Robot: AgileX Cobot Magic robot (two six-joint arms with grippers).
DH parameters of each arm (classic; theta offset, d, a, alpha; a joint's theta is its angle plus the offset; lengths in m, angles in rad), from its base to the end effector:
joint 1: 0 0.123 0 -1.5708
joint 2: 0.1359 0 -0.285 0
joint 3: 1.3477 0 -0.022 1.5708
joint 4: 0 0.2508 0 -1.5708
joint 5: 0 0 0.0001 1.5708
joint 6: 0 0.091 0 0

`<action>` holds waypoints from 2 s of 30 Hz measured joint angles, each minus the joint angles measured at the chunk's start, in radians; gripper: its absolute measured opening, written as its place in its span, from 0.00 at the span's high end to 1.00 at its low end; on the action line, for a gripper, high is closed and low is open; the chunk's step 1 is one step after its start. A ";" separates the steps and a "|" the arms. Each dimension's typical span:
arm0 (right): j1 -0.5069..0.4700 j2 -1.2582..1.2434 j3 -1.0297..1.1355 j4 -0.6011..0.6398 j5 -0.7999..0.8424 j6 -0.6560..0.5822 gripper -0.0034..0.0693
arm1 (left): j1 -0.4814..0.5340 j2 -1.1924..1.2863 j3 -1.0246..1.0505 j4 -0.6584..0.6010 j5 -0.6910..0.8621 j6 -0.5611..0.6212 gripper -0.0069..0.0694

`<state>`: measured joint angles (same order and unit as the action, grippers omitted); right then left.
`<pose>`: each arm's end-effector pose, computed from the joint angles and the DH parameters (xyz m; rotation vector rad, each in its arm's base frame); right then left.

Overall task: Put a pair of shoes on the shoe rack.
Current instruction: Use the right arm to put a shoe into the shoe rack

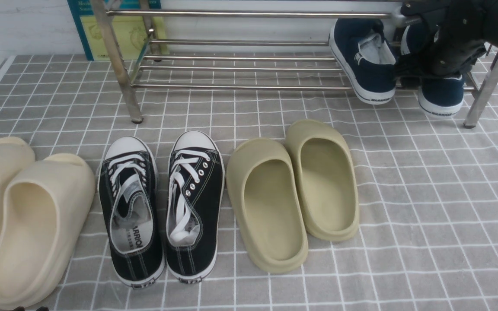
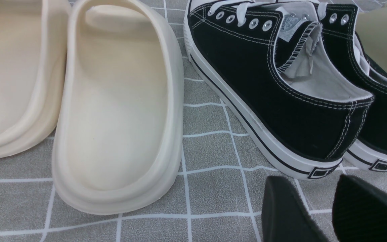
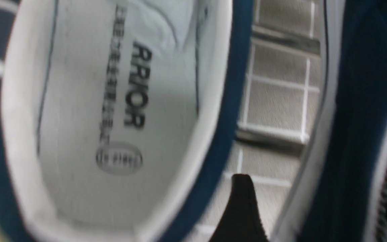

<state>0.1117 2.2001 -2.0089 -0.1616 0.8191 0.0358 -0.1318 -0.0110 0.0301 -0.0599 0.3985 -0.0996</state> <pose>0.5021 0.0455 0.2526 -0.1820 2.4764 -0.1310 0.0513 -0.0089 0.1680 -0.0061 1.9063 -0.2165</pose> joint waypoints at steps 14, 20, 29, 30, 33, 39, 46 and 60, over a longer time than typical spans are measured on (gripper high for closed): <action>-0.001 -0.109 0.012 0.048 0.079 -0.014 0.29 | 0.000 0.000 0.000 0.000 0.000 0.012 0.60; -0.001 -0.045 0.021 0.050 0.019 -0.014 0.44 | 0.000 0.000 0.000 0.000 0.000 0.012 0.60; -0.001 0.014 0.023 0.033 -0.038 -0.014 0.87 | 0.000 0.000 0.000 0.000 0.000 0.012 0.60; -0.001 0.014 0.023 0.033 -0.039 -0.014 0.89 | 0.000 0.000 0.000 0.000 0.000 0.012 0.60; 0.000 0.010 0.023 0.036 -0.037 -0.063 0.91 | 0.000 0.000 0.000 0.000 0.000 0.012 0.60; 0.024 0.005 0.028 0.052 -0.041 -0.184 0.91 | 0.000 0.000 0.000 0.000 0.000 0.012 0.60; 0.009 0.009 0.028 0.069 -0.094 -0.149 0.90 | 0.000 0.000 0.000 0.000 0.000 0.012 0.60; -0.001 -0.031 0.020 0.052 -0.081 -0.124 0.17 | 0.000 0.000 0.000 0.000 0.000 0.012 0.60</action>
<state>0.1108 2.1693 -1.9893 -0.1093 0.7377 -0.0886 -0.1318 -0.0110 0.0301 -0.0599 0.3985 -0.0876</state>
